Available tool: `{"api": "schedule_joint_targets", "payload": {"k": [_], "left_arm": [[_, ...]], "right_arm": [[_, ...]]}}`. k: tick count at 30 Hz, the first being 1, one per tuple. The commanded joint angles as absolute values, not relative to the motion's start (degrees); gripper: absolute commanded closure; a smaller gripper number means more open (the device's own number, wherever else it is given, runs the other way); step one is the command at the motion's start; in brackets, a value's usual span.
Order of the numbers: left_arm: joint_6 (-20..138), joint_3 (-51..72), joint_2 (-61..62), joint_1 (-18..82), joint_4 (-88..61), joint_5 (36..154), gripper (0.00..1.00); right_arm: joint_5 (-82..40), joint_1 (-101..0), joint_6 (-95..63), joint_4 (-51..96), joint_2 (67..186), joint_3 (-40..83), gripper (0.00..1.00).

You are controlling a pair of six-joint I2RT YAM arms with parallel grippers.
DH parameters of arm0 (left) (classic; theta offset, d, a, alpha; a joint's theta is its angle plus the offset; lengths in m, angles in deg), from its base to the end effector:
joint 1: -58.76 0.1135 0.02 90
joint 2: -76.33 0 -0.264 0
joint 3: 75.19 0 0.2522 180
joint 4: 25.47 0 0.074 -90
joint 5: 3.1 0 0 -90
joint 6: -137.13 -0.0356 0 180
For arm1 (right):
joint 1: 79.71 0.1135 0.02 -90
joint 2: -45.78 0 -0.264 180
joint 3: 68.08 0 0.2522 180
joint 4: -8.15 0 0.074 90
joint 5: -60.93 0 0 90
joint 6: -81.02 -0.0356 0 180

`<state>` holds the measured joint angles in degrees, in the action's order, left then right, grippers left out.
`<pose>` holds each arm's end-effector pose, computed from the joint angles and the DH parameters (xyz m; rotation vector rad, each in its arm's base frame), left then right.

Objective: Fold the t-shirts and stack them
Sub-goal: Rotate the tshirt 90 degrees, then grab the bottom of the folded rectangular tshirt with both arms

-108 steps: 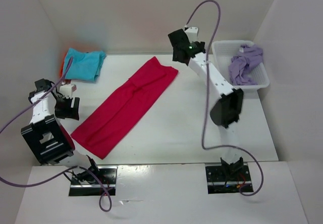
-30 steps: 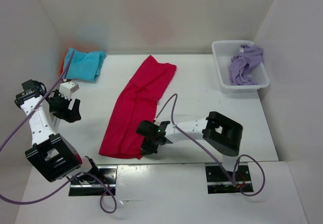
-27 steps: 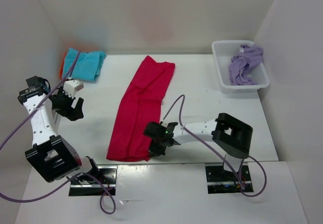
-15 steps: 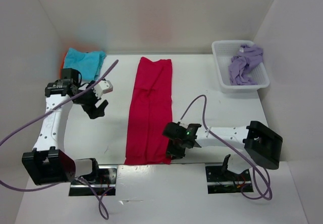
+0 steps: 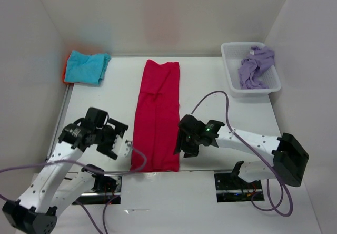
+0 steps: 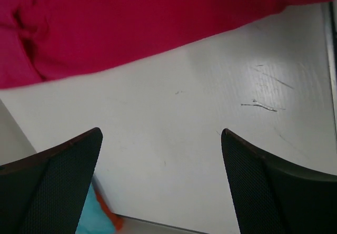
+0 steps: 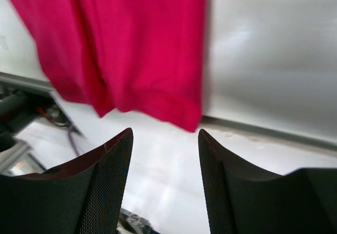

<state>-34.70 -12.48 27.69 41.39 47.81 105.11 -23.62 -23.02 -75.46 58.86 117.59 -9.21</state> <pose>0.1354 -0.0540 0.2803 1.9936 1.5505 0.0285 0.1246 0.1957 0.2098 0.2175 2.9226 0.6697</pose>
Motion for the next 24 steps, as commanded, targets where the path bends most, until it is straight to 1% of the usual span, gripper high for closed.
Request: {"api": "schedule_joint_targets", "payload": {"k": [1, 3, 5, 6, 7, 10, 13, 15, 16, 17, 20, 24], "left_arm": [[-52.78, -15.89, 34.12, 36.45, 53.22, 109.21, 0.0], [-55.44, -18.25, 36.07, 31.46, 54.03, 113.06, 0.0], [-56.15, -19.58, 36.61, 26.62, 52.11, 113.7, 0.0], [-56.15, -19.59, 35.3, 25.2, 51.4, 113.7, 0.06], [-56.15, -20.2, 32.24, 23.79, 50.78, 112.92, 0.08], [-56.15, -20.2, 25.9, 18.78, 49.55, 113.43, 0.09], [-56.67, -20.2, 20.1, 13.86, 47.97, 113.97, 0.14], [-57.2, -20.2, 17.55, 11.66, 46.13, 113.97, 0.31], [-57.2, -20.99, 17.53, 9.73, 44.03, 113.45, 0.41], [-57.9, -21.86, 17.53, 8.93, 43.14, 112.4, 0.54], [-60.8, -25.56, 18.85, 6.38, 42.08, 108.26, 0.54], [-63.96, -29.77, 23.68, 5.67, 41.46, 103.61, 0.54]], "right_arm": [[-19.76, -24.51, -66.39, 60.67, 122.05, -6.86, 0.42], [-19.23, -24.51, -62.97, 60.06, 124.61, -6.85, 0.42], [-19.23, -24.51, -61.55, 57.96, 126.2, -7.64, 0.42], [-19.23, -24.51, -61.02, 57.34, 126.72, -8.52, 0.42], [-19.23, -25.03, -61.01, 56.81, 126.21, -8.52, 0.42], [-19.23, -25.65, -61.01, 55.41, 123.31, -9.84, 0.4], [-19.23, -26.89, -61.54, 54.79, 120.77, -11.95, 0.4], [-20.01, -27.41, -61.54, 55.4, 119.97, -12.47, 0.4], [-20.02, -27.93, -61.02, 55.4, 119.96, -12.48, 0.4], [-20.02, -28.72, -61.01, 55.4, 119.18, -13.0, 0.4], [-20.02, -29.35, -61.01, 54.88, 118.47, -13.53, 0.4], [-18.71, -29.96, -61.63, 53.48, 119.08, -14.59, 0.4]]}}
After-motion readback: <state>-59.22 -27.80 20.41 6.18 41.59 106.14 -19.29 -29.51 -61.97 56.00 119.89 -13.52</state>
